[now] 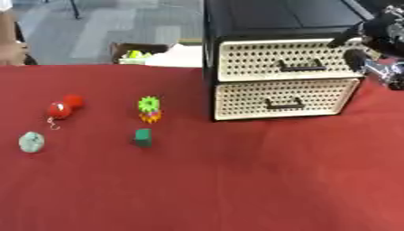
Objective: Pick up objects from table and place into drawer.
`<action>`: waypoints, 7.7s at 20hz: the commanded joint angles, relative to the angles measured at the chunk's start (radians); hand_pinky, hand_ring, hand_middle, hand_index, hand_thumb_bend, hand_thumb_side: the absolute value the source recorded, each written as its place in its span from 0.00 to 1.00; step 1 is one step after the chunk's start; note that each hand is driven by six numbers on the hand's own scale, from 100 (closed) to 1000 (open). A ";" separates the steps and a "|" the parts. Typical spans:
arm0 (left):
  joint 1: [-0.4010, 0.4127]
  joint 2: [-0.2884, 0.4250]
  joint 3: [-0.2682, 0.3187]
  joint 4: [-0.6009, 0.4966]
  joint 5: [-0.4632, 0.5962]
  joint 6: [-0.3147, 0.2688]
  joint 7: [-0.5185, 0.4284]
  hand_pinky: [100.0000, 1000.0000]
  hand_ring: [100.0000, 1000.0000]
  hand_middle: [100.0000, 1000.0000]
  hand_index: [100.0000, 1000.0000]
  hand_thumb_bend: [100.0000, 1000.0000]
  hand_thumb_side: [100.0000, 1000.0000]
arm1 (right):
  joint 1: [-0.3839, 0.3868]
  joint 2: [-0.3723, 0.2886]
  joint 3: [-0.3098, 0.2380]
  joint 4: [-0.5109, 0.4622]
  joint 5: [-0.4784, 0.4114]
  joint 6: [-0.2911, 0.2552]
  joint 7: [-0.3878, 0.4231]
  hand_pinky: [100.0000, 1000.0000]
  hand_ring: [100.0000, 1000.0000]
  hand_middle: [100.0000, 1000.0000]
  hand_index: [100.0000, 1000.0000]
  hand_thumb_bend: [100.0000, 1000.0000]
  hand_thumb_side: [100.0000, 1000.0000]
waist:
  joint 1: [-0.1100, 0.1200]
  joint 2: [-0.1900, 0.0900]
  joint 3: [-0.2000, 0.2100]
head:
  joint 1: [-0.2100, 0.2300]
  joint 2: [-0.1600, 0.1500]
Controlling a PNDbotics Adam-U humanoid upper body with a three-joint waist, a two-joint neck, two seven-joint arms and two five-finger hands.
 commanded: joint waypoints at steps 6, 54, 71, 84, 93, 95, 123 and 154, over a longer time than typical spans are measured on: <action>-0.005 0.025 -0.003 -0.013 0.006 0.000 -0.008 0.63 0.72 0.73 0.81 0.00 0.95 | -0.058 -0.028 0.029 0.093 0.002 0.004 -0.005 0.00 0.00 0.00 0.74 0.00 1.00 | -0.007 -0.022 0.009 | -0.006 -0.018; -0.020 0.012 -0.010 -0.013 0.019 0.000 -0.022 0.63 0.72 0.73 0.81 0.00 0.96 | -0.164 0.081 0.135 0.210 0.099 0.032 0.087 0.00 0.00 0.00 0.78 0.00 1.00 | -0.014 -0.004 0.032 | -0.029 -0.031; -0.021 0.014 -0.011 -0.013 0.019 -0.001 -0.023 0.63 0.72 0.73 0.80 0.00 0.96 | -0.175 0.084 0.147 0.227 0.164 0.036 0.084 0.00 0.00 0.00 0.76 0.00 1.00 | -0.013 -0.001 0.035 | -0.042 -0.038; -0.023 0.014 -0.010 -0.013 0.020 -0.003 -0.023 0.63 0.72 0.73 0.80 0.00 0.96 | -0.160 0.079 0.156 0.222 0.208 0.019 0.091 0.00 0.00 0.00 0.74 0.00 1.00 | -0.013 0.004 0.038 | -0.050 -0.041; -0.023 0.014 -0.011 -0.013 0.021 -0.002 -0.023 0.63 0.72 0.73 0.80 0.00 0.96 | -0.152 0.076 0.160 0.208 0.225 0.018 0.095 0.00 0.00 0.00 0.72 0.00 1.00 | -0.014 0.005 0.037 | -0.053 -0.040; -0.023 0.014 -0.011 -0.013 0.021 -0.002 -0.023 0.63 0.72 0.73 0.80 0.00 0.96 | -0.153 0.076 0.160 0.204 0.217 0.021 0.094 0.00 0.00 0.00 0.70 0.00 1.00 | -0.014 0.004 0.037 | -0.053 -0.039; -0.026 0.014 -0.010 -0.013 0.023 -0.003 -0.023 0.63 0.72 0.73 0.80 0.00 0.96 | -0.063 0.038 0.157 0.080 0.239 0.081 0.016 0.00 0.00 0.00 0.68 0.00 1.00 | -0.014 0.002 0.030 | -0.050 -0.048; -0.030 0.014 -0.009 -0.013 0.026 -0.005 -0.022 0.64 0.72 0.73 0.80 0.00 0.96 | 0.056 -0.022 0.144 -0.106 0.228 0.152 -0.009 0.00 0.00 0.00 0.68 0.00 1.00 | -0.012 -0.002 0.016 | -0.047 -0.056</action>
